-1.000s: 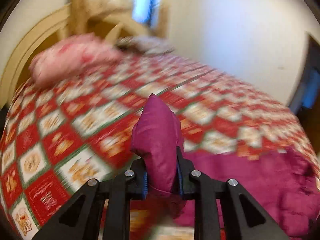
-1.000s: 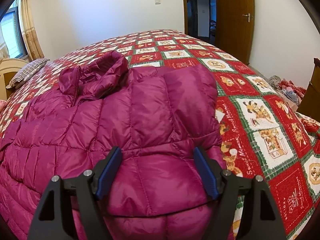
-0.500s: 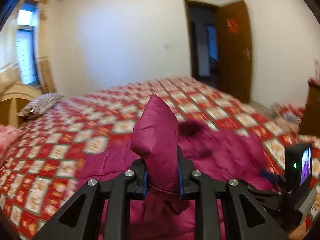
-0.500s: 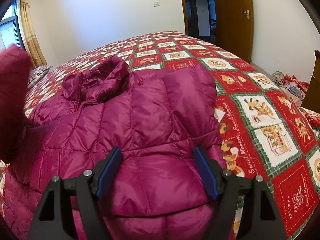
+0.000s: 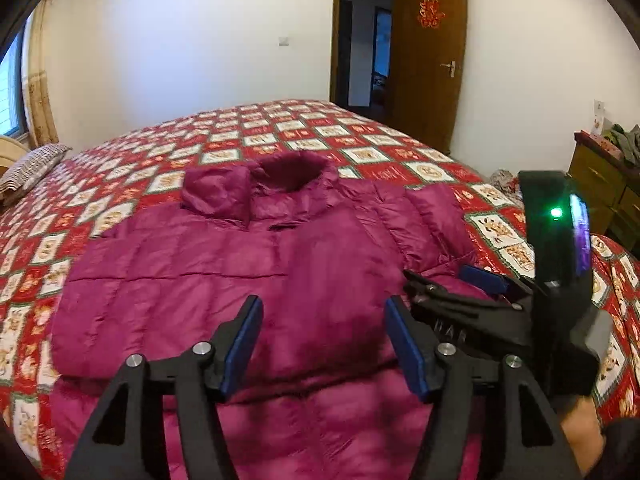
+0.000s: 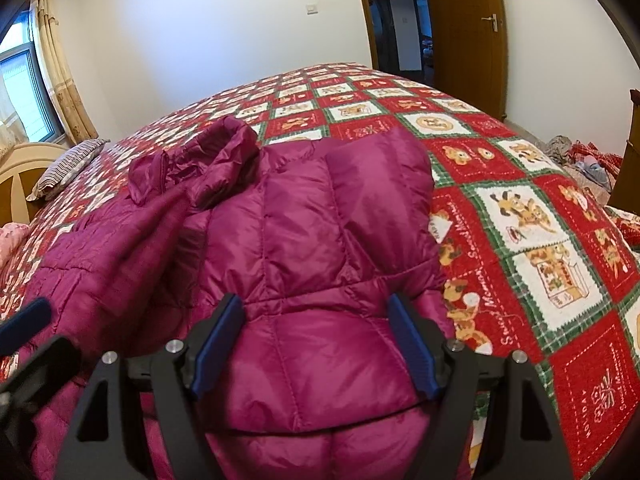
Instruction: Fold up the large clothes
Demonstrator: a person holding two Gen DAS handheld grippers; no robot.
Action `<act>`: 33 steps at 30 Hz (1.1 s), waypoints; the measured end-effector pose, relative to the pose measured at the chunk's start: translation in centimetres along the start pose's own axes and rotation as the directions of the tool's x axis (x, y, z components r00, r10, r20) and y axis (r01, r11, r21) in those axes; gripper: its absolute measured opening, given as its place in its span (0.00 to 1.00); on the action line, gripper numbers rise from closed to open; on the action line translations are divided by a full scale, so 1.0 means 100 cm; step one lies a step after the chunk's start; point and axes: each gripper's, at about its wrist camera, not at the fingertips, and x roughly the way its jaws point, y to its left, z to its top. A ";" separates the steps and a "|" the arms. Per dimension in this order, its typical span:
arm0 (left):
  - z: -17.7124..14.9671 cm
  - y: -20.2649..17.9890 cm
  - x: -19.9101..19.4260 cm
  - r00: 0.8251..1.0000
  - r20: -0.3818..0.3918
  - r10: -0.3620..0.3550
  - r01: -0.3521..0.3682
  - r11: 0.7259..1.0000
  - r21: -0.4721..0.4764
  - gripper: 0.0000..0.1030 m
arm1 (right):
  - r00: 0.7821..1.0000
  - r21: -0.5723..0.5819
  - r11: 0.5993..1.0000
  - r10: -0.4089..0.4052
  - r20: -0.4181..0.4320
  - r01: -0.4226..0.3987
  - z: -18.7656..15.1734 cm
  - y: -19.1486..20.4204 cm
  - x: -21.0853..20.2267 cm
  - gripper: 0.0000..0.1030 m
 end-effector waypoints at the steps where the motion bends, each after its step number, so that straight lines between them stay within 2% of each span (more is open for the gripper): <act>1: -0.001 0.007 -0.008 1.000 0.011 0.002 -0.002 1.000 -0.013 0.66 | 1.000 0.000 1.000 0.000 0.001 0.000 0.000 0.000 0.000 0.76; 5: 0.002 0.043 -0.035 0.997 0.052 0.048 -0.045 0.997 -0.068 0.71 | 1.000 0.004 1.000 0.003 0.001 -0.003 0.001 0.000 -0.001 0.76; 7: 0.005 0.064 -0.042 0.990 0.061 0.123 -0.118 0.990 -0.079 0.74 | 1.000 0.000 1.000 -0.019 -0.003 0.019 0.001 0.002 -0.008 0.74; 8: 0.006 0.075 -0.043 0.983 0.055 0.174 -0.169 0.982 -0.083 0.74 | 1.000 -0.009 1.000 -0.026 0.002 0.026 0.002 0.004 -0.014 0.69; 10: 0.007 0.095 -0.039 0.957 0.033 0.287 -0.284 0.955 -0.090 0.74 | 0.997 -0.019 0.999 -0.035 0.075 0.037 0.003 0.011 -0.040 0.60; 11: 0.007 0.106 -0.033 0.941 0.014 0.338 -0.335 0.937 -0.101 0.74 | 0.993 -0.020 1.000 -0.014 0.120 0.016 0.005 0.018 -0.055 0.60; 13: 0.008 0.122 -0.019 0.911 -0.029 0.411 -0.411 0.904 -0.117 0.74 | 0.987 -0.047 0.998 0.042 0.154 -0.036 0.011 0.034 -0.070 0.60; 15: 0.007 0.135 -0.002 0.869 -0.076 0.489 -0.495 0.859 -0.131 0.74 | 0.987 -0.111 0.991 0.090 0.136 -0.075 0.020 0.058 -0.071 0.60; 16: 0.007 0.139 0.004 0.856 -0.095 0.508 -0.517 0.846 -0.132 0.74 | 0.987 -0.153 0.984 0.106 0.121 -0.087 0.025 0.074 -0.069 0.59; 18: 0.005 0.144 0.018 0.837 -0.135 0.531 -0.546 0.828 -0.129 0.74 | 0.988 -0.196 0.975 0.120 0.093 -0.100 0.028 0.092 -0.058 0.56; 20: 0.002 0.143 0.027 0.826 -0.143 0.545 -0.561 0.820 -0.110 0.74 | 0.993 -0.224 0.969 0.115 0.031 -0.105 0.026 0.103 -0.038 0.41; 21: -0.001 0.142 0.031 0.818 -0.140 0.558 -0.572 0.815 -0.096 0.74 | 0.994 -0.225 0.968 0.112 -0.002 -0.110 0.025 0.104 -0.028 0.38; 23: -0.005 0.143 0.035 0.809 -0.137 0.572 -0.585 0.807 -0.084 0.74 | 0.993 -0.211 0.971 0.093 -0.078 -0.107 0.019 0.103 -0.004 0.36; 25: -0.009 0.144 0.040 0.808 -0.138 0.573 -0.586 0.807 -0.077 0.74 | 0.993 -0.221 0.972 0.058 -0.105 -0.080 0.010 0.099 0.009 0.36; 33: -0.019 0.148 0.062 0.814 -0.191 0.548 -0.569 0.819 -0.074 0.74 | 0.993 -0.270 0.961 0.021 -0.112 -0.051 -0.005 0.091 0.021 0.36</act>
